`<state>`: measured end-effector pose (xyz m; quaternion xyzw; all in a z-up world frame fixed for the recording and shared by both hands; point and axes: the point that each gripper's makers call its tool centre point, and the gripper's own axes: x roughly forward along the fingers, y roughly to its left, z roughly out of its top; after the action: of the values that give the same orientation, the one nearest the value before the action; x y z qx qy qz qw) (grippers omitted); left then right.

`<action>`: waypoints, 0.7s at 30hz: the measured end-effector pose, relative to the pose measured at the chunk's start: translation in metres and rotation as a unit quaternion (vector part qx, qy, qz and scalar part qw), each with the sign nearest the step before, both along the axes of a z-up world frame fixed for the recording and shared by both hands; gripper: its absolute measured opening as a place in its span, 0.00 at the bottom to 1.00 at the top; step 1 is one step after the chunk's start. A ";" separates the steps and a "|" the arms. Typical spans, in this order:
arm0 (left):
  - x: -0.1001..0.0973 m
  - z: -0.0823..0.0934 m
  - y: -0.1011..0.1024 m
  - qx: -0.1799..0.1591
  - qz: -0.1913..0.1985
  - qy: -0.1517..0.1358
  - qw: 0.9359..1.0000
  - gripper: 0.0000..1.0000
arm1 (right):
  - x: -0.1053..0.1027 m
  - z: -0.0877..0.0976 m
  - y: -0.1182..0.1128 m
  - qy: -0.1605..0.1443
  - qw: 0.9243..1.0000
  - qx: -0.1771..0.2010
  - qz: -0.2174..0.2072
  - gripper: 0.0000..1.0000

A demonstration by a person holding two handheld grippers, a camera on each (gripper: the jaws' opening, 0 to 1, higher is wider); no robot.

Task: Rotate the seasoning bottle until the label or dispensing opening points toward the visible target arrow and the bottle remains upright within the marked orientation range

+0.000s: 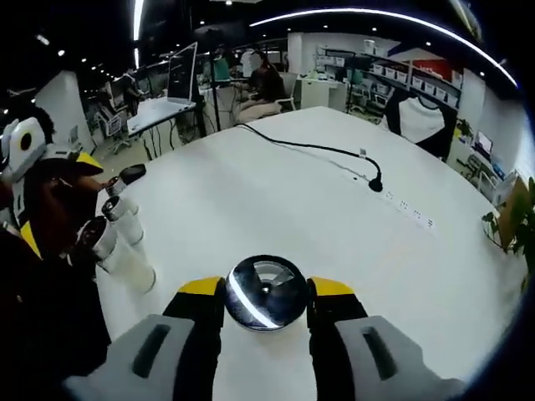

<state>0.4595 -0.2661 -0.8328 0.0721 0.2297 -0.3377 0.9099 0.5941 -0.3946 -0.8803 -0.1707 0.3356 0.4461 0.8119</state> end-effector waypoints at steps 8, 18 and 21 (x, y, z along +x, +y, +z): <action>-0.008 -0.003 0.003 0.000 0.004 0.006 1.000 0.92 | -0.032 -0.001 0.010 0.005 0.998 -0.010 0.067 0.37; -0.015 -0.006 0.008 -0.009 0.016 0.009 1.000 0.90 | -0.057 -0.003 0.022 0.009 0.981 -0.048 0.189 0.37; -0.018 -0.008 0.009 -0.004 0.019 0.010 1.000 0.90 | -0.062 -0.005 0.023 0.009 0.971 -0.071 0.227 0.37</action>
<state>0.4416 -0.2570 -0.8407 0.0602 0.2390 -0.3224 0.9140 0.5321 -0.3717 -0.8857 -0.2952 0.3264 0.5955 0.6721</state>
